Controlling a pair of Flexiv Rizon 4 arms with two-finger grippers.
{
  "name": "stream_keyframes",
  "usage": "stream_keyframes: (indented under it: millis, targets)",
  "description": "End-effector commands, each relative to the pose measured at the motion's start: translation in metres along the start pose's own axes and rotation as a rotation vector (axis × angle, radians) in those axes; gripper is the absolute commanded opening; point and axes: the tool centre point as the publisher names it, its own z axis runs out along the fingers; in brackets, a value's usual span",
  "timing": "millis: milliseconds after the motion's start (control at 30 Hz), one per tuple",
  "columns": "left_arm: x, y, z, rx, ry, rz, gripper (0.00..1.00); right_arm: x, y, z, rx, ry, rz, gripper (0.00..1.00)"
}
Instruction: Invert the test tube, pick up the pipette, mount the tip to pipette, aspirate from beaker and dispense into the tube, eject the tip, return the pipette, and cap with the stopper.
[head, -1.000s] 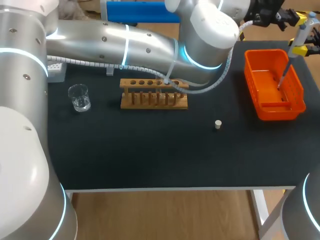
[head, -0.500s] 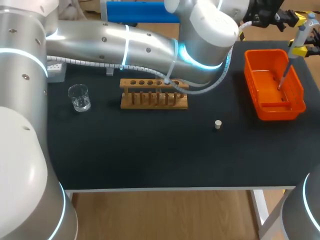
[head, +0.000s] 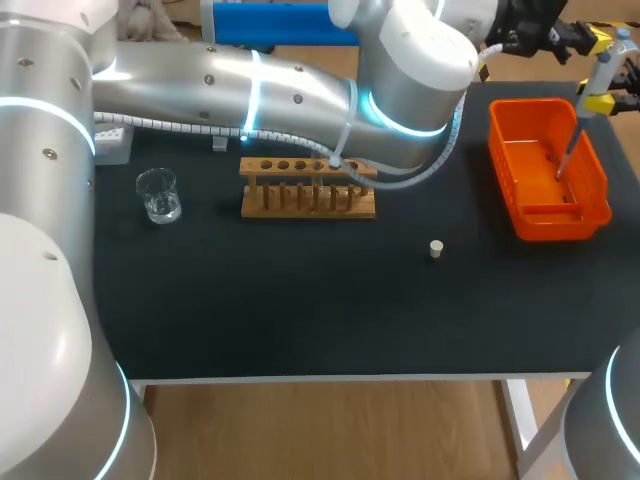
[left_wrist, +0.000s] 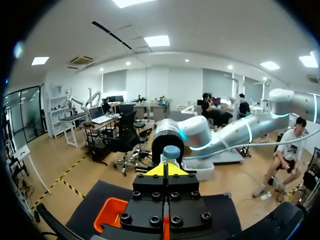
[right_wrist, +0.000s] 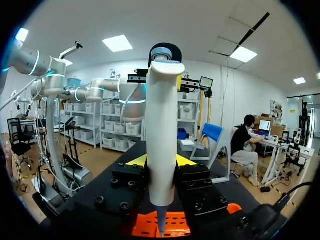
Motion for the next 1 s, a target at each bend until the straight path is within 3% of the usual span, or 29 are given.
stream_keyframes:
  millis: [33, 1000]
  targets:
    - [-0.0005, 0.0116, 0.0067, 0.2, 0.003, 0.001, 0.0, -0.003, 0.0068, -0.0012, -0.001, 0.008, -0.001, 0.0]
    - [0.001, 0.0172, 0.0087, 0.199, 0.0, -0.004, 0.0, -0.003, 0.0068, -0.0012, -0.001, 0.008, -0.001, 0.0]
